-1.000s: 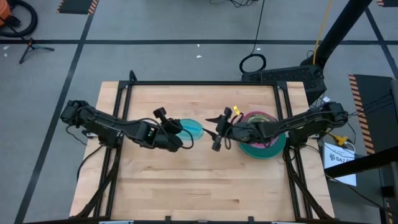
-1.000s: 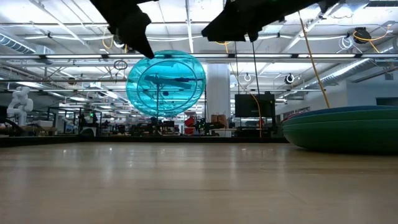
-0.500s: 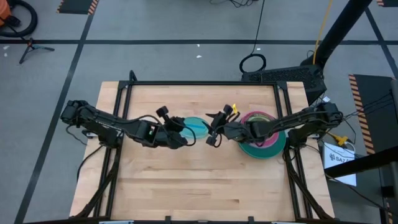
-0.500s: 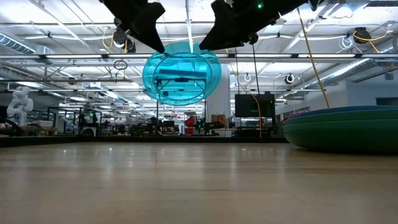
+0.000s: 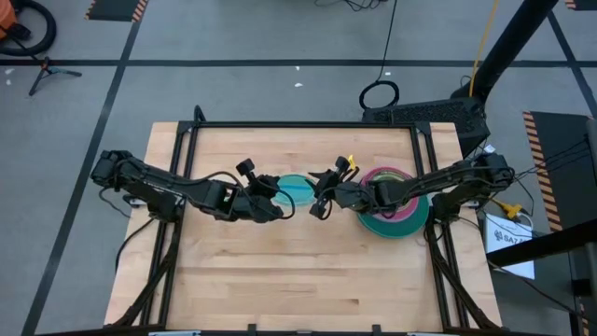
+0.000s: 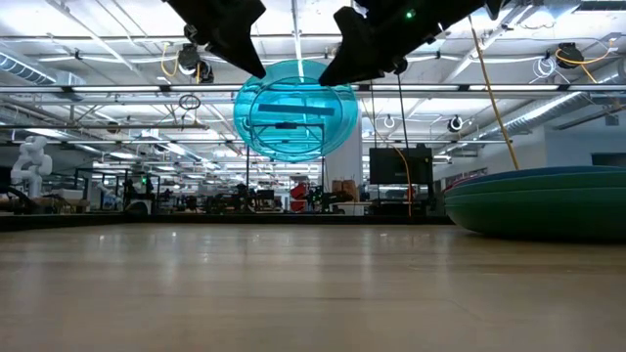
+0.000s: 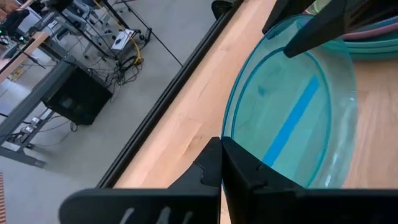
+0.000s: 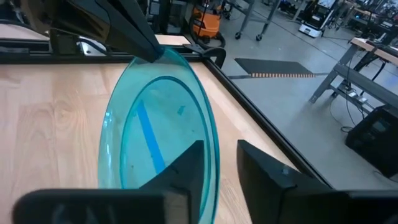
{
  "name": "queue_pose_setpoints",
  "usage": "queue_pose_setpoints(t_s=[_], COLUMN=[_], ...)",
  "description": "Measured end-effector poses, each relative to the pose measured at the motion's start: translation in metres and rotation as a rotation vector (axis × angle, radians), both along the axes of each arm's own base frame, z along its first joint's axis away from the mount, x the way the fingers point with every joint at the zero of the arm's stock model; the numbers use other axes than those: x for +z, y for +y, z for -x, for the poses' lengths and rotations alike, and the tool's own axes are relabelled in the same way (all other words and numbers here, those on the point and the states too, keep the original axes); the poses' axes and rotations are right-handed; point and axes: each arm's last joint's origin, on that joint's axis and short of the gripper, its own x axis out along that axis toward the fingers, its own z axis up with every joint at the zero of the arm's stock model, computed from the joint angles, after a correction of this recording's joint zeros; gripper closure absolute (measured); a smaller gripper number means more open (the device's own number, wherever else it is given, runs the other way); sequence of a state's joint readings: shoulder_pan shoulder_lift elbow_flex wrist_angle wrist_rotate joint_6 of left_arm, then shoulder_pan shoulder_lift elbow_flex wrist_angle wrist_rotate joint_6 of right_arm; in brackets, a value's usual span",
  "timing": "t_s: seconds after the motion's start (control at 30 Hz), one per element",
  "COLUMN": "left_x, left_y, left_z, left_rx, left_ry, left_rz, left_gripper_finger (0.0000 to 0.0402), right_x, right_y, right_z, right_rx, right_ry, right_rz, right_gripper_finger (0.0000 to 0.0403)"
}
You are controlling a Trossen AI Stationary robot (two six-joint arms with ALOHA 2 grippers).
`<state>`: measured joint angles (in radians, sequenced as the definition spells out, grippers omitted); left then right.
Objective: Stack plastic plates
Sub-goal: Stack the light blue plate on top of the light green plate
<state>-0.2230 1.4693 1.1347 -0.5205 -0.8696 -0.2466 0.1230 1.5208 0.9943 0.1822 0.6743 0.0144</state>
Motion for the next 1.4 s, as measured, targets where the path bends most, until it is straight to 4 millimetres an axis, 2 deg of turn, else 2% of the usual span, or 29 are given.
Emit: queue_pose_setpoints(t_s=[0.4,0.77,0.97,1.1,1.2,1.4], left_x=[0.0,0.0,0.005,0.013,0.02,0.022], left_y=[0.0,0.0,-0.001,-0.003,-0.003,-0.004], left_z=[0.0,0.0,0.005,0.012,0.021,0.03], left_rx=[0.001,-0.021,-0.026,-0.043,-0.055,-0.037], left_ry=[-0.001,0.026,0.062,0.066,0.078,0.081], left_rz=[-0.001,-0.026,-0.108,-0.137,-0.149,-0.125], left_gripper_finger=[0.0392,0.0277,0.0249,0.0248,0.0248,0.0247], right_x=[0.0,0.0,-0.001,0.007,0.018,0.045], right_y=[0.0,0.0,-0.001,-0.004,-0.012,-0.042], right_z=[0.0,0.0,0.005,0.018,0.037,0.09], right_rx=[0.005,0.005,-0.011,-0.049,-0.07,-0.153], right_ry=[0.004,0.007,0.031,0.043,0.067,0.068], right_rz=[0.003,0.004,-0.025,-0.081,-0.151,-0.437], right_gripper_finger=[0.0396,0.0393,0.0393,0.0396,0.04,0.04])
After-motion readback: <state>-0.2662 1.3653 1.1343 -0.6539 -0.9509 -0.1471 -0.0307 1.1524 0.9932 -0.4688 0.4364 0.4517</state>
